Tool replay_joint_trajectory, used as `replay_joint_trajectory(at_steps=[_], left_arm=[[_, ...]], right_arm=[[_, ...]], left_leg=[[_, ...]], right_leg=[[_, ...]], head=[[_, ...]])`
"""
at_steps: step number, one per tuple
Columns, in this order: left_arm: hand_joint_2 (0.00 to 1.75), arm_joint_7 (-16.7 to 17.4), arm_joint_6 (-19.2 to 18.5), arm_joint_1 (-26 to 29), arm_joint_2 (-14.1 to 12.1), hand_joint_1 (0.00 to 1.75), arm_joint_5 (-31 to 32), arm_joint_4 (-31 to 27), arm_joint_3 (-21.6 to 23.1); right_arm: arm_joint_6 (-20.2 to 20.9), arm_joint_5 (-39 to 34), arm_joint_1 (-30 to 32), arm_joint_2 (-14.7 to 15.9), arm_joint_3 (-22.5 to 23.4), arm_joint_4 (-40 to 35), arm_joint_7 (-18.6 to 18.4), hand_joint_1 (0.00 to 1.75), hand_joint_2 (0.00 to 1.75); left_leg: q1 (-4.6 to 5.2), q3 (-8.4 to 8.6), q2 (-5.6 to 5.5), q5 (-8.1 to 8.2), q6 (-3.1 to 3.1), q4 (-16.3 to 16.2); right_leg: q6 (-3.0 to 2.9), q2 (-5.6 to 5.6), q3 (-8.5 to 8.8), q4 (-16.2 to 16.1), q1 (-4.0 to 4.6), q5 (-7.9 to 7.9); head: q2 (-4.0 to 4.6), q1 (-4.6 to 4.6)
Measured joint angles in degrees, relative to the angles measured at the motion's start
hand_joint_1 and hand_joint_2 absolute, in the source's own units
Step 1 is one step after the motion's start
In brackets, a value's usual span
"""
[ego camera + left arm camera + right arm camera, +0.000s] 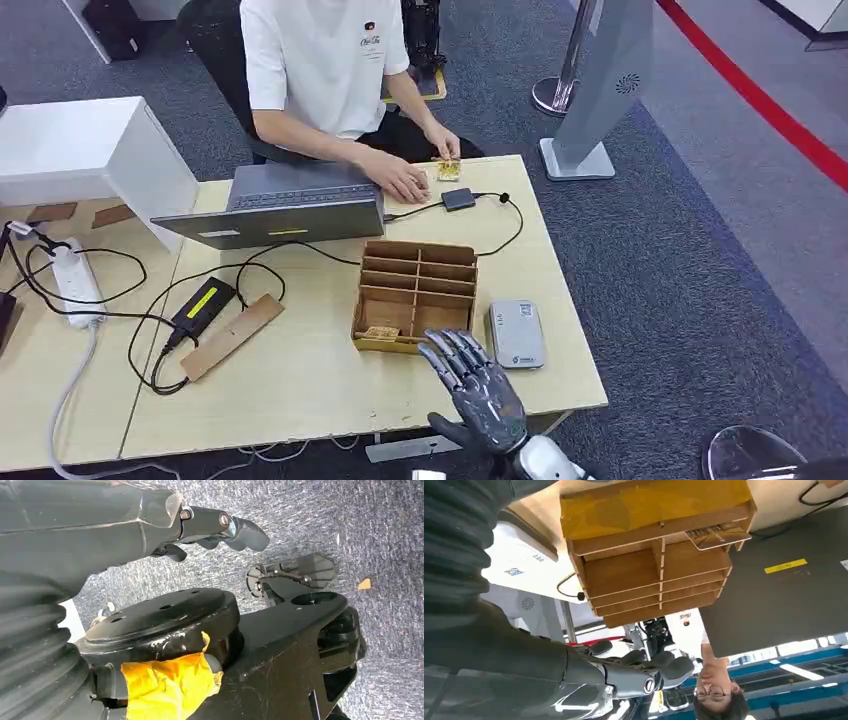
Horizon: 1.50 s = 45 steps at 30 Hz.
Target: Pass the card to the sensor for recognition and then transmit it.
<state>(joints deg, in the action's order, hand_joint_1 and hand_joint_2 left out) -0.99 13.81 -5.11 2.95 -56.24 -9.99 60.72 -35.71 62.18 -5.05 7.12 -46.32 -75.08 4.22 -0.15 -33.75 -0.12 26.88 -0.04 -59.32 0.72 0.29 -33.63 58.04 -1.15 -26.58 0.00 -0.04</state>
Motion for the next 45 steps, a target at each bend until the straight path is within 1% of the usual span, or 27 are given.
replay_joint_trajectory(at_steps=[1, 2, 3, 4, 5, 6, 7, 8, 9, 10, 12, 13, 15, 18, 24, 27, 34, 45], left_arm=[[1.75, -2.3, -1.8, -1.1, 0.5, 0.00, 1.1, 0.0, 0.1], [1.75, -3.5, -3.0, -2.4, 0.9, 0.00, 2.5, -0.4, 0.2], [1.75, -0.9, -1.5, -4.6, 1.7, 0.00, 4.9, -3.0, 0.2], [1.75, 4.1, 1.3, -7.2, 2.0, 0.00, 8.8, -8.1, 0.1], [1.75, 8.8, 3.4, -8.6, 1.9, 0.00, 13.7, -12.9, -0.8], [1.75, 12.5, 4.2, -9.7, 2.2, 0.00, 18.0, -16.3, -2.6], [1.75, 13.4, 3.8, -8.7, 2.2, 0.00, 22.2, -17.8, -5.4], [1.75, 12.1, 2.9, -7.4, 2.1, 0.00, 25.5, -19.1, -7.2], [1.75, 10.5, 2.3, -6.9, 2.0, 0.00, 28.5, -20.4, -9.4], [1.75, 9.9, 1.9, -6.3, 2.2, 0.00, 29.8, -21.0, -10.9], [1.75, 8.3, 0.8, -4.8, 2.5, 0.00, 31.8, -21.7, -14.3], [1.75, 7.6, 0.4, -4.1, 2.5, 0.00, 32.5, -22.1, -15.7], [1.75, 6.9, -0.3, -3.2, 2.7, 0.00, 33.2, -22.6, -17.2], [1.75, 6.7, -0.7, -2.3, 3.2, 0.00, 33.8, -23.4, -19.0], [1.75, 6.5, -1.2, -1.2, 3.8, 0.00, 35.3, -24.3, -21.6], [1.75, 6.1, -1.6, -0.7, 4.0, 0.00, 35.9, -24.6, -22.6], [1.75, 6.1, -1.8, -0.2, 4.2, 0.00, 36.6, -25.0, -24.5], [1.75, 6.1, -2.2, 0.4, 4.5, 0.00, 36.9, -25.5, -26.3]], right_arm=[[0.2, 1.3, -0.1, -0.5, 0.0, 0.6, -1.4, 0.00, 1.75], [0.5, 2.7, -0.3, -1.2, 0.0, 1.6, -3.1, 0.00, 1.75], [1.0, 4.5, -0.8, -2.9, 0.0, 3.0, -5.4, 0.00, 1.75], [1.5, 5.9, -1.5, -4.6, -0.1, 4.3, -6.6, 0.00, 1.75], [1.7, 6.6, -2.1, -6.0, -0.4, 5.3, -7.2, 0.00, 1.75], [1.7, 6.5, -2.8, -7.2, -0.7, 6.2, -7.3, 0.00, 1.75], [1.5, 6.1, -3.4, -8.2, -1.2, 7.3, -7.4, 0.00, 1.75], [1.4, 5.9, -3.8, -9.0, -1.4, 8.0, -7.4, 0.00, 1.75], [1.2, 5.4, -4.1, -9.9, -1.7, 9.2, -7.2, 0.00, 1.75], [1.2, 5.0, -4.7, -10.3, -1.7, 10.3, -7.1, 0.00, 1.75], [1.2, 5.0, -5.9, -11.3, -2.2, 11.9, -6.8, 0.00, 1.75], [1.3, 5.0, -6.4, -12.0, -2.6, 12.6, -6.5, 0.00, 1.75], [1.3, 5.0, -7.0, -12.9, -3.0, 13.6, -6.4, 0.00, 1.75], [1.3, 4.8, -7.9, -13.7, -3.2, 14.9, -6.4, 0.00, 1.75], [1.3, 3.7, -8.6, -14.4, -4.0, 16.3, -6.0, 0.00, 1.75], [1.4, 3.2, -8.7, -14.6, -4.1, 16.5, -5.8, 0.00, 1.75], [1.4, 2.9, -9.1, -14.9, -4.4, 16.9, -5.4, 0.00, 1.75], [1.4, 2.8, -9.9, -16.1, -4.6, 18.0, -4.6, 0.00, 1.75]], left_leg=[[0.01, 0.01, -0.01, -0.05, -0.01, 0.0], [0.03, -0.05, -0.07, -0.11, 0.03, -0.1], [0.05, -0.34, -0.22, -0.35, 0.02, 0.0], [0.02, -0.75, -0.46, -0.53, 0.00, 0.0], [-0.02, -0.90, -0.58, -0.59, 0.02, 0.0], [-0.02, -0.93, -0.52, -0.59, 0.03, 0.0], [-0.02, -0.85, -0.17, -0.53, 0.15, 0.0], [0.01, -0.84, 0.12, -0.55, 0.16, 0.0], [0.02, -1.00, 0.16, -0.72, 0.04, 0.0], [-0.01, -1.25, 0.11, -0.76, 0.06, -0.1], [-0.15, -1.84, 0.21, -0.83, 0.12, -0.3], [-0.15, -1.97, 0.37, -0.84, 0.13, -0.3], [-0.14, -2.10, 0.37, -0.83, 0.14, -0.3], [-0.14, -2.40, 0.32, -0.82, 0.14, -0.3], [-0.17, -2.57, 0.34, -0.89, 0.20, -0.3], [-0.20, -2.56, 0.35, -0.93, 0.20, -0.3], [-0.42, -2.56, 0.37, -1.07, 0.42, -0.3], [-0.54, -2.56, 0.44, -1.15, 0.54, -0.3]], right_leg=[[-0.01, 0.01, -0.15, 0.0, 0.00, 0.03], [-0.07, 0.05, -0.20, 0.0, -0.01, 0.09], [-0.05, 0.20, -0.33, 0.0, -0.04, 0.19], [-0.01, 0.36, -0.51, 0.1, -0.02, 0.26], [-0.12, 0.51, -0.59, 0.1, 0.01, 0.37], [-0.19, 0.48, -0.58, 0.1, 0.02, 0.43], [-0.33, 0.19, -0.72, 0.1, 0.02, 0.59], [-0.34, -0.08, -0.90, 0.1, 0.01, 0.66], [-0.20, -0.15, -1.07, 0.1, -0.02, 0.73], [-0.18, -0.12, -1.28, 0.1, 0.02, 0.74], [-0.34, -0.27, -1.85, 0.2, 0.17, 0.94], [-0.29, -0.44, -2.03, 0.2, 0.16, 0.99], [-0.29, -0.48, -2.17, 0.2, 0.16, 0.99], [-0.28, -0.42, -2.46, 0.2, 0.16, 0.97], [-0.28, -0.45, -2.67, 0.2, 0.18, 1.03], [-0.33, -0.46, -2.67, 0.2, 0.22, 1.09], [-0.51, -0.49, -2.69, 0.2, 0.37, 1.23], [-0.65, -0.59, -2.76, 0.3, 0.48, 1.31]], head=[[0.00, 0.00], [-0.02, -0.02], [0.00, 0.00], [-0.02, -0.02], [-0.02, 0.09], [0.00, 0.13], [-0.02, 0.13], [0.00, 0.04], [0.00, -0.24], [-0.02, -0.04], [0.00, -0.04], [0.00, -0.11], [-0.02, -0.09], [0.00, -0.07], [0.00, -0.07], [0.00, -0.07], [-0.02, -0.09], [0.00, -0.07]])
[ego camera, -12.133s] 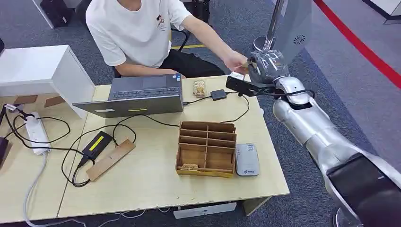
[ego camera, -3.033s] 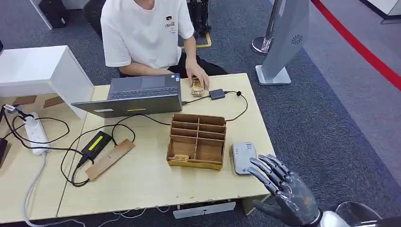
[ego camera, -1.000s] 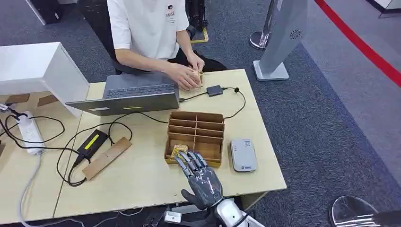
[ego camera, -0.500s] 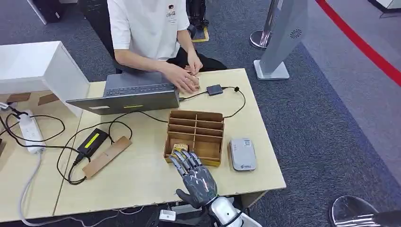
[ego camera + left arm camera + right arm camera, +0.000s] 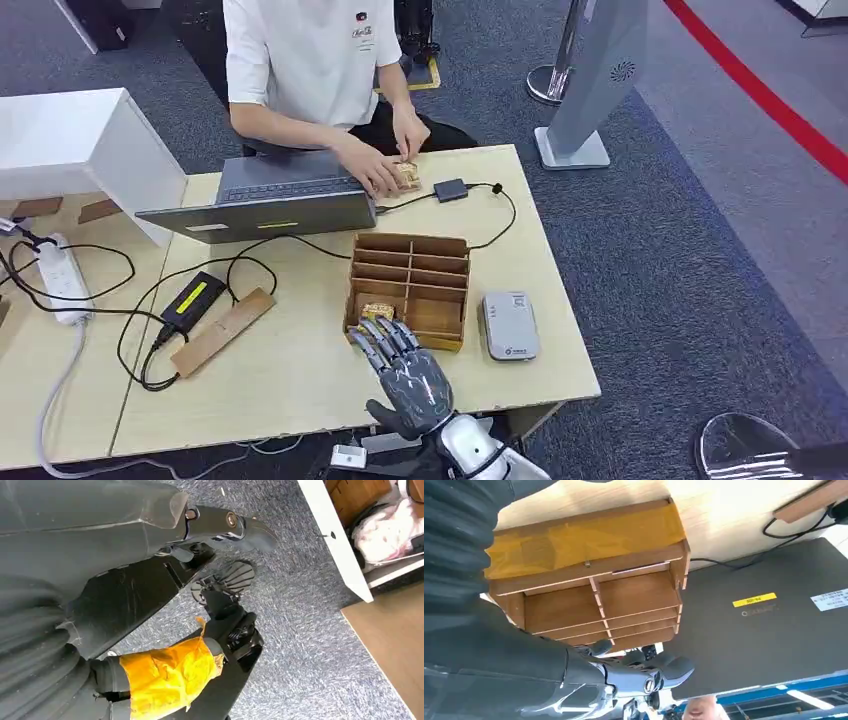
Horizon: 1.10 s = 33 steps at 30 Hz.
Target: Pass the card to the sensor for recognition and then transmit it.
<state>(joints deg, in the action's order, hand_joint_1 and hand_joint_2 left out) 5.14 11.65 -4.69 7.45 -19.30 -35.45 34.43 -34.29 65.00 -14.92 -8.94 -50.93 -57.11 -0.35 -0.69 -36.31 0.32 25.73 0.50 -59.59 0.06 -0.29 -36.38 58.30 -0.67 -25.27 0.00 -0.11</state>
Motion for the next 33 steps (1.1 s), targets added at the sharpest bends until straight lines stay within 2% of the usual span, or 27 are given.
replay_joint_trajectory(at_steps=[16, 26, 33], left_arm=[[1.75, 0.0, 0.2, 0.4, 0.3, 0.00, 1.0, -0.2, -1.3], [1.75, -1.8, 0.0, 0.6, 0.3, 0.00, 1.4, -0.4, -2.1], [1.75, -1.7, 0.0, -0.1, 0.3, 0.00, 1.7, -1.5, -2.6]], right_arm=[[-0.5, -0.7, -1.4, -1.5, -0.8, 2.3, 0.6, 0.00, 1.75], [-1.5, -0.9, -1.9, -1.9, -0.8, 4.2, 1.8, 0.00, 1.75], [-1.3, -0.7, -2.1, -2.4, -0.8, 4.7, 1.7, 0.00, 1.75]], left_leg=[[-0.01, 0.00, 0.01, -0.08, 0.11, 0.0], [-0.01, 0.02, -0.05, -0.12, 0.09, 0.1], [0.00, 0.04, -0.12, -0.35, 0.10, 0.1]], right_leg=[[-0.10, 0.00, -0.01, 0.0, 0.00, 0.09], [-0.11, 0.09, 0.02, 0.0, 0.01, 0.08], [-0.12, 0.16, 0.09, 0.0, 0.00, 0.25]], head=[[0.00, 0.00], [0.00, 0.00], [0.00, 0.00]])
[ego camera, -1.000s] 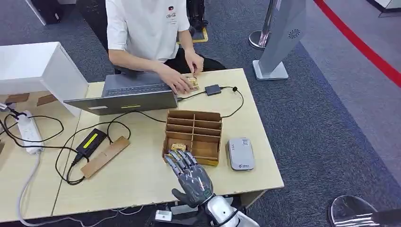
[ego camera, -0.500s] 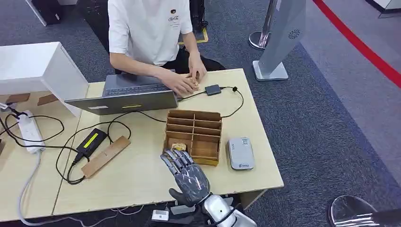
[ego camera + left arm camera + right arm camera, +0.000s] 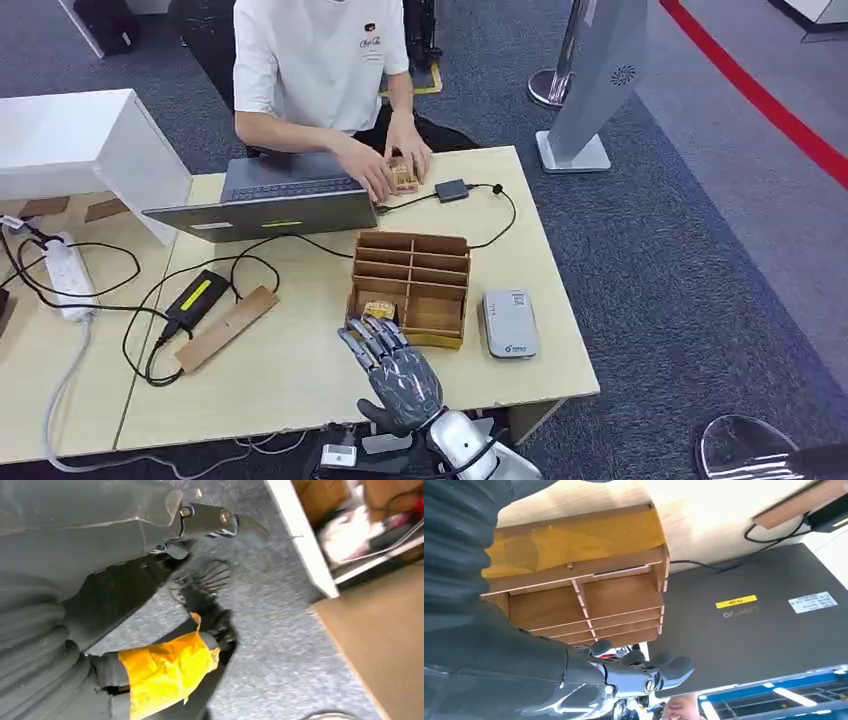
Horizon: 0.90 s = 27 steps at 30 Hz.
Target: Pass the card to the sensor for recognition and then transmit it.
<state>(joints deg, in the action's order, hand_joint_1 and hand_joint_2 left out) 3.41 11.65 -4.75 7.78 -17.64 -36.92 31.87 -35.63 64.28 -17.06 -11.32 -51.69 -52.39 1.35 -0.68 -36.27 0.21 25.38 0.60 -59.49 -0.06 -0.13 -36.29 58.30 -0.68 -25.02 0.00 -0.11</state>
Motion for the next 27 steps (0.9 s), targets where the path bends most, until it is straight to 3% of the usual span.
replay_joint_trajectory(at_steps=[20, 27], left_arm=[[1.75, 0.4, 0.3, -1.5, 0.0, 0.00, -0.4, -1.3, -1.1], [1.75, -2.3, -1.8, -2.7, -1.2, 0.00, -1.6, 0.9, -2.9]], right_arm=[[0.2, 0.0, -0.3, -0.4, 0.0, 0.1, -0.2, 0.00, 1.75], [0.2, -0.2, -0.7, -0.6, 0.0, 0.1, 0.0, 0.00, 1.75]], left_leg=[[0.02, 0.01, -0.12, -0.36, 0.03, 0.1], [0.01, 0.03, -0.12, -0.35, 0.05, 0.1]], right_leg=[[-0.09, 0.14, 0.03, 0.0, -0.01, 0.27], [-0.11, 0.13, 0.01, 0.0, -0.01, 0.25]], head=[[-0.02, -0.02], [-0.02, -0.02]])
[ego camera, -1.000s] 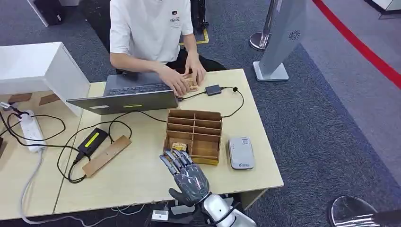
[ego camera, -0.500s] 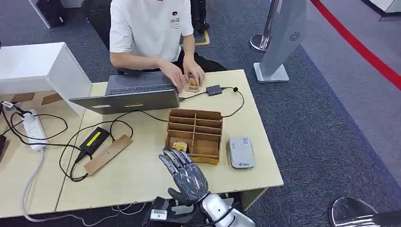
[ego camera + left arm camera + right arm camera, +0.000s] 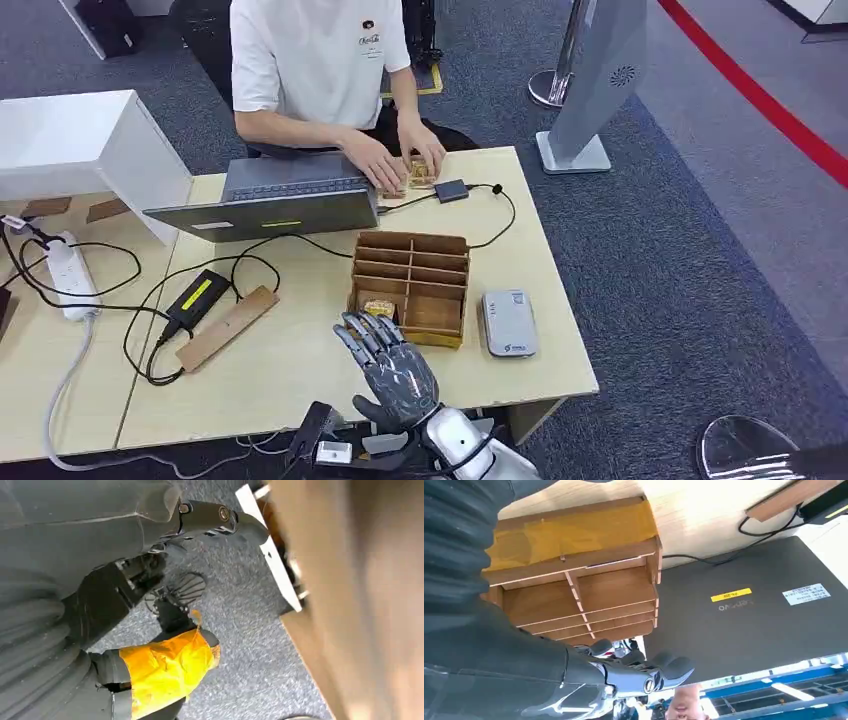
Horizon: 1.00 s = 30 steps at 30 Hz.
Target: Pass the card to the sensor for recognition and then transmit it.
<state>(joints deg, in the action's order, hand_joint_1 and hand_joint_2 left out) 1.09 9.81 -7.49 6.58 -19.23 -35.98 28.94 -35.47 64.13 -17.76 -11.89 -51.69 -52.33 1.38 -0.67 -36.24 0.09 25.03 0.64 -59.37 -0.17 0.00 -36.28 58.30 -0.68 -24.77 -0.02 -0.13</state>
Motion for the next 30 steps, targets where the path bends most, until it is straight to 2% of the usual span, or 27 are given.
replay_joint_trajectory(at_steps=[4, 8, 12, 14, 19, 24, 30], left_arm=[[1.75, -0.8, 0.2, -0.2, -0.2, 0.00, -0.2, 1.0, -0.6], [1.75, 0.7, 2.6, -3.0, 2.0, 0.00, -0.7, 2.0, -1.7], [1.75, 0.3, 4.3, -6.3, 4.0, 0.00, -1.8, 5.5, -3.1], [1.75, -0.7, 3.9, -7.4, 4.4, 0.00, -2.4, 7.5, -4.1], [1.75, -0.8, 4.0, -9.2, 5.4, 0.00, -2.4, 10.3, -5.7], [1.75, -0.7, 4.2, -10.2, 6.0, 0.00, -2.6, 11.3, -6.3], [1.75, 0.6, 4.2, -12.1, 5.4, 0.00, -3.8, 13.1, -7.7]], right_arm=[[-0.1, -0.2, -0.2, 0.0, 0.0, 0.0, 0.0, 0.00, 1.75], [0.2, -0.9, -0.6, 0.0, 0.0, -0.7, 0.4, 0.00, 1.75], [0.0, -1.8, -1.3, 0.0, 0.0, -1.0, 1.1, 0.00, 1.75], [-0.2, -3.0, -1.5, 0.0, 0.0, -0.9, 2.3, 0.00, 1.75], [0.0, -3.1, -2.3, 0.0, 0.0, -0.9, 1.9, 0.00, 1.75], [0.0, -4.2, -3.6, 0.0, 0.0, -0.9, 2.4, 0.00, 1.75], [0.0, -6.2, -4.5, 0.0, 0.0, -0.9, 4.0, 0.00, 1.75]], left_leg=[[0.01, 0.01, 0.00, 0.04, 0.05, 0.0], [0.01, -0.04, -0.08, 0.03, 0.04, 0.0], [0.02, -0.02, -0.05, 0.02, 0.04, 0.0], [0.02, -0.01, -0.06, 0.01, 0.03, 0.0], [0.01, -0.01, -0.06, 0.02, 0.03, 0.0], [0.01, -0.01, -0.06, 0.02, 0.04, 0.0], [0.01, -0.01, -0.06, 0.02, 0.04, 0.0]], right_leg=[[-0.01, -0.01, -0.02, 0.0, 0.00, -0.03], [0.00, 0.13, -0.01, 0.0, -0.01, -0.03], [0.01, 0.10, 0.01, 0.0, -0.01, 0.00], [0.01, 0.09, 0.00, 0.0, -0.01, 0.01], [0.00, 0.09, 0.00, 0.0, -0.01, 0.00], [0.00, 0.08, -0.01, 0.0, -0.01, -0.01], [0.00, 0.09, -0.01, 0.0, -0.01, -0.01]], head=[[0.00, 0.00], [0.00, 0.04], [0.02, 0.02], [0.02, 0.02], [0.02, 0.00], [0.02, 0.02], [0.02, 0.00]])
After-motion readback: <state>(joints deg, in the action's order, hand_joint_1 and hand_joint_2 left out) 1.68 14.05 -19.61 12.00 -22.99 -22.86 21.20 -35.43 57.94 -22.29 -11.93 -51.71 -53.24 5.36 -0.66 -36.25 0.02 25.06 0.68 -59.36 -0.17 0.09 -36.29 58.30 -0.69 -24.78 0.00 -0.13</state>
